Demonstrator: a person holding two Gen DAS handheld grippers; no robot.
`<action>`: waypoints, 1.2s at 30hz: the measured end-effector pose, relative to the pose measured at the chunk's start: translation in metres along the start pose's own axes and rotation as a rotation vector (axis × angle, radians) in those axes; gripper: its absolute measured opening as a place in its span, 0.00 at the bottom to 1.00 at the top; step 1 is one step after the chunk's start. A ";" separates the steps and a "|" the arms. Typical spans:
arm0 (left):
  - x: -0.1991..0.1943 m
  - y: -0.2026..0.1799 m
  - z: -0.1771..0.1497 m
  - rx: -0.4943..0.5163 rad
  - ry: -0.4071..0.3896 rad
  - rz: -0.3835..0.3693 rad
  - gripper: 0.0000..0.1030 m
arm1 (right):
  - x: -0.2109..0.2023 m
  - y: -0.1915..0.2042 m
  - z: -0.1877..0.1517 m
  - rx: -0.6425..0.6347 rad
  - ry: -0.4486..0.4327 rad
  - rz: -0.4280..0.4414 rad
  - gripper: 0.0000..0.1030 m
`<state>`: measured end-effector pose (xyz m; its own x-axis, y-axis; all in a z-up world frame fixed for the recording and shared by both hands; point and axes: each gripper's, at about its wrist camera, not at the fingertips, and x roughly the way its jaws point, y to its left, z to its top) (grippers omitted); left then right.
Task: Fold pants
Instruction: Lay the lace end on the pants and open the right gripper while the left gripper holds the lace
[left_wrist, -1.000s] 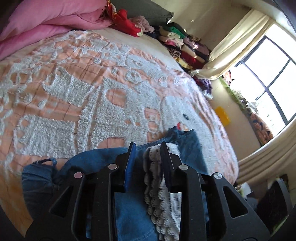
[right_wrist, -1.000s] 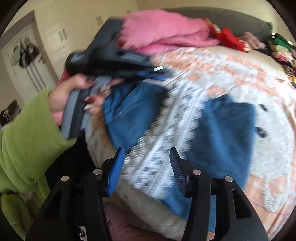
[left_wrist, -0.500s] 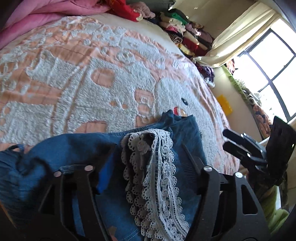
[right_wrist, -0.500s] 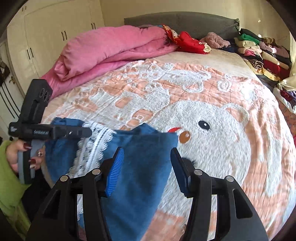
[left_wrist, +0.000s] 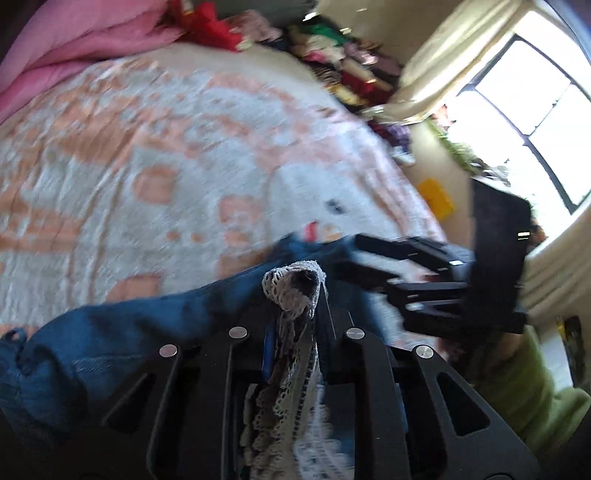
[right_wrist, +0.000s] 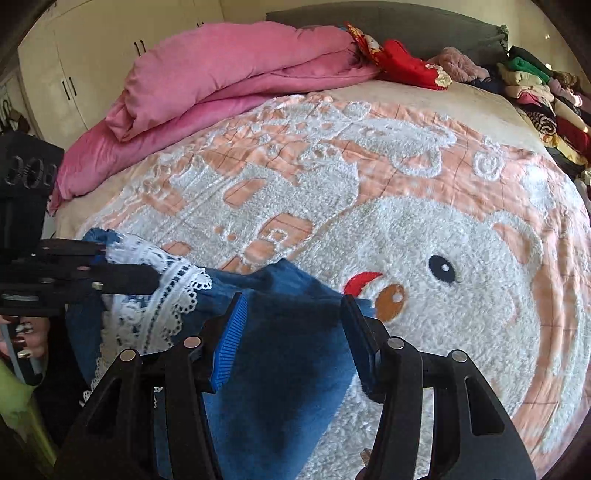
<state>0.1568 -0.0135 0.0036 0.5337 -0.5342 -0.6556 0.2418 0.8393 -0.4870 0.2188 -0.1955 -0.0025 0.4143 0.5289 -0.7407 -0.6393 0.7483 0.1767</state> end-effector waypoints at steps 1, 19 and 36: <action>0.000 -0.006 0.003 0.018 -0.008 -0.024 0.10 | -0.004 -0.004 -0.001 0.016 -0.010 0.001 0.50; 0.037 0.049 0.007 -0.084 0.081 0.092 0.25 | 0.002 -0.008 -0.010 0.040 0.049 -0.111 0.50; -0.052 0.017 -0.023 -0.036 -0.047 0.223 0.55 | -0.092 0.015 -0.040 0.080 -0.151 -0.048 0.74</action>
<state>0.1146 0.0261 0.0157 0.6084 -0.3294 -0.7220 0.0844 0.9315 -0.3539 0.1452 -0.2492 0.0425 0.5391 0.5416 -0.6450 -0.5659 0.8001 0.1989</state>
